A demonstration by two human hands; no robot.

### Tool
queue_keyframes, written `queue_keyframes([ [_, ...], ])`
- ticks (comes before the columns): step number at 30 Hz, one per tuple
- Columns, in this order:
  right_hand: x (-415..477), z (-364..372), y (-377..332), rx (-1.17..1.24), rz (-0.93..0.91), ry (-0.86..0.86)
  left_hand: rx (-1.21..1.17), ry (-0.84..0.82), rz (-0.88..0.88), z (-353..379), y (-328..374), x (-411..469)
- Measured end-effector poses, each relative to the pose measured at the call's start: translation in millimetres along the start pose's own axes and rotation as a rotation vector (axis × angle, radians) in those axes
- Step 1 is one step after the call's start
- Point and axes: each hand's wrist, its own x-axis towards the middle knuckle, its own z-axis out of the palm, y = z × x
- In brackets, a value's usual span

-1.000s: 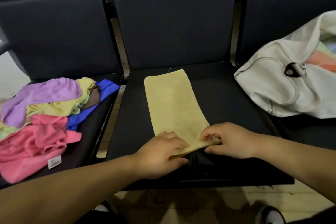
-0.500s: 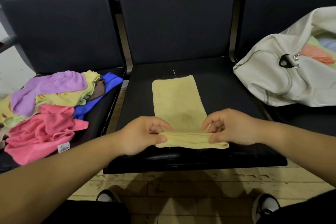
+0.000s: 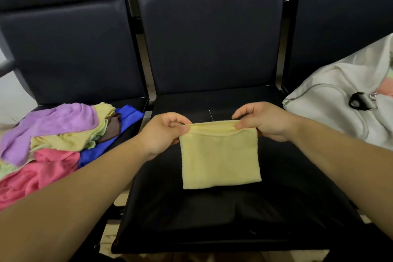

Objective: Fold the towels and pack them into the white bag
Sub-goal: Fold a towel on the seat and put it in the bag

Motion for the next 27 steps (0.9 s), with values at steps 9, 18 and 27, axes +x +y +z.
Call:
queue_keyframes([
  [9,48,4,30,-0.484,-0.106,0.334,0.444,0.291,0.021,1,-45,57],
  [18,-21,42,69,-0.875,-0.275,-0.235,0.74,-0.28,0.287,43,-69,-13],
  [27,-57,49,90,-0.729,-0.27,0.02,0.714,-0.258,0.281,37,-77,-46],
])
